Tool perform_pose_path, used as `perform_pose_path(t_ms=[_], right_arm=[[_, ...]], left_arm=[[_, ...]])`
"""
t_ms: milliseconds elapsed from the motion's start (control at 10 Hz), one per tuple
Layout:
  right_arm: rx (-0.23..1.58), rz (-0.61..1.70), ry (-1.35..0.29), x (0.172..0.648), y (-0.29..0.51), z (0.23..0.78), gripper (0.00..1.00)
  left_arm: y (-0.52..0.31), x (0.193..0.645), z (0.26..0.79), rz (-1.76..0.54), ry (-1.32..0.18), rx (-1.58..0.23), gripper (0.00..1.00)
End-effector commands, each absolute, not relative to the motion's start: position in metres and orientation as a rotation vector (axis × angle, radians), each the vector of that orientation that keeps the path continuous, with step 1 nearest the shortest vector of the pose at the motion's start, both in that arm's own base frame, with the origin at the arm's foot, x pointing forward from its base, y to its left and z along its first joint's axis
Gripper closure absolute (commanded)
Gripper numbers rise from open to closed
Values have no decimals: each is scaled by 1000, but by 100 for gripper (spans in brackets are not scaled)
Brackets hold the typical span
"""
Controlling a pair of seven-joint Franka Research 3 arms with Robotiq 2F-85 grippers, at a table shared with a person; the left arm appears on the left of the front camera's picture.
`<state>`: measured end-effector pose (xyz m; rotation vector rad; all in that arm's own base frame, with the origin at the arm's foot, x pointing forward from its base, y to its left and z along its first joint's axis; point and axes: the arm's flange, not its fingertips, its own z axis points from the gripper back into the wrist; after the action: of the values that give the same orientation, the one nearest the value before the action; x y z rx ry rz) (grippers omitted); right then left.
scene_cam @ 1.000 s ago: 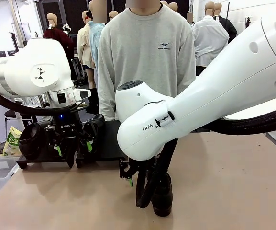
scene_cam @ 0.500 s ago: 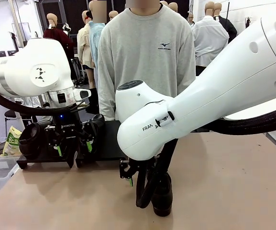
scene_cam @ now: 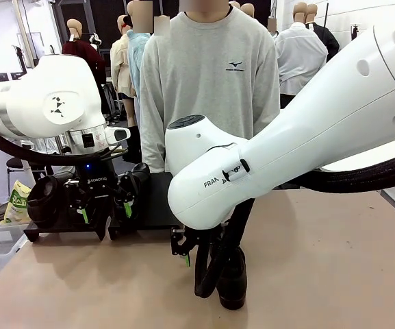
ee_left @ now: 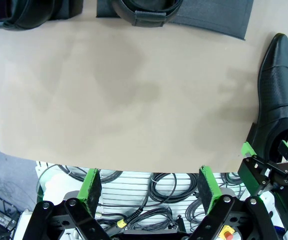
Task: Organize the shoes by placing them on the stand.
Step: Pick up one Shoe and place it in the middle of the table.
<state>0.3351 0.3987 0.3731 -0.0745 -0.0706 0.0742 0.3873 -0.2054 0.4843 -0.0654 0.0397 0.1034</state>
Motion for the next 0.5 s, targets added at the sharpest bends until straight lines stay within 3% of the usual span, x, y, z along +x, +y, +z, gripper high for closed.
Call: perform_pose_path(t_ms=[0,400], right_arm=[[-88,56,-81,334,399,373,0],[-88,56,-81,334,399,373,0]], left_arm=[[-205,387,485,96,36,-62,0],[-205,387,485,96,36,-62,0]])
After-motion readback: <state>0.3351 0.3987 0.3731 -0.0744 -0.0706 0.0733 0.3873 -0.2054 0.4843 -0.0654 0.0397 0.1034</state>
